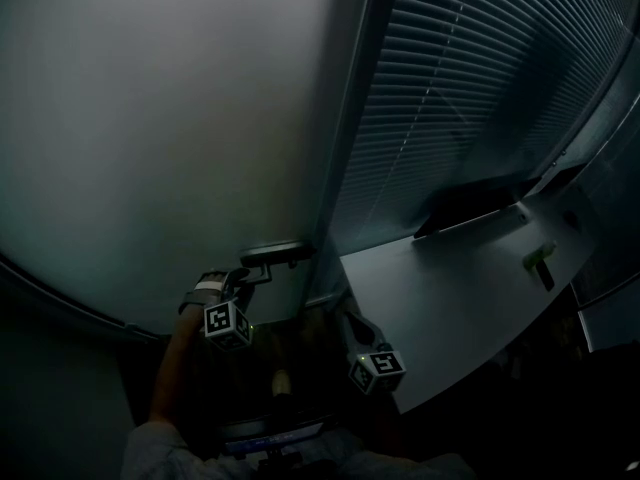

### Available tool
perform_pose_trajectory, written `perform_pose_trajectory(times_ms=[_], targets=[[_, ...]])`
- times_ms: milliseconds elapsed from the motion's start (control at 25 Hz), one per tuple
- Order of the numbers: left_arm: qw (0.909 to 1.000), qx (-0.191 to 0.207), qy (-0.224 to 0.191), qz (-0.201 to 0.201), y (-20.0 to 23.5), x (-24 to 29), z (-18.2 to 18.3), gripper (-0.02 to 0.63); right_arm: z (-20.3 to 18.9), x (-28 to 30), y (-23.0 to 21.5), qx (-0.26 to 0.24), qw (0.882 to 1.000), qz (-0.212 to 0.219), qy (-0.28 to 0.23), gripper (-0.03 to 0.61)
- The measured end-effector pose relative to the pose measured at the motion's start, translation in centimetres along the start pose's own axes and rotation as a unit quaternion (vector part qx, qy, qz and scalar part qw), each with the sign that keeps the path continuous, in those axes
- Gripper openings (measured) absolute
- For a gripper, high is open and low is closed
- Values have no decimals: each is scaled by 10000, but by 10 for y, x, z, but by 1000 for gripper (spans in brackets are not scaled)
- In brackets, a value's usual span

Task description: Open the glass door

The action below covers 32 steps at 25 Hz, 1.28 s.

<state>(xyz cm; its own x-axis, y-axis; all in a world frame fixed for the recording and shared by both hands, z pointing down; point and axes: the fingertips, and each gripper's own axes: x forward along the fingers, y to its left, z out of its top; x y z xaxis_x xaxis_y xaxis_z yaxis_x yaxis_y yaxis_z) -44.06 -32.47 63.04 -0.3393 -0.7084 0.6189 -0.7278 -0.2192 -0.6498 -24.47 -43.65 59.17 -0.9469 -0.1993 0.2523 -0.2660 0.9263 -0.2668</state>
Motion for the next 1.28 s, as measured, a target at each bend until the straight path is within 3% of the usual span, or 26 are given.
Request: perform_pose_trajectory(times_ms=[480,680,880,1280], targets=[[9983,523,150,-217,-5,26,-5,95,-3,9,-1,186,9997,-132,66,2],[9979,507,136,-377,-8,25,-1,64,1,6,-3,262,9993,-241,59,2],[9980,570,176,-212,-3,27,-1,10,2,6,-4,284,9992,-273,48,2],[9977,607,55,-309,-6,26,0,2,-4,9,-2,287,9993,-246,71,2]])
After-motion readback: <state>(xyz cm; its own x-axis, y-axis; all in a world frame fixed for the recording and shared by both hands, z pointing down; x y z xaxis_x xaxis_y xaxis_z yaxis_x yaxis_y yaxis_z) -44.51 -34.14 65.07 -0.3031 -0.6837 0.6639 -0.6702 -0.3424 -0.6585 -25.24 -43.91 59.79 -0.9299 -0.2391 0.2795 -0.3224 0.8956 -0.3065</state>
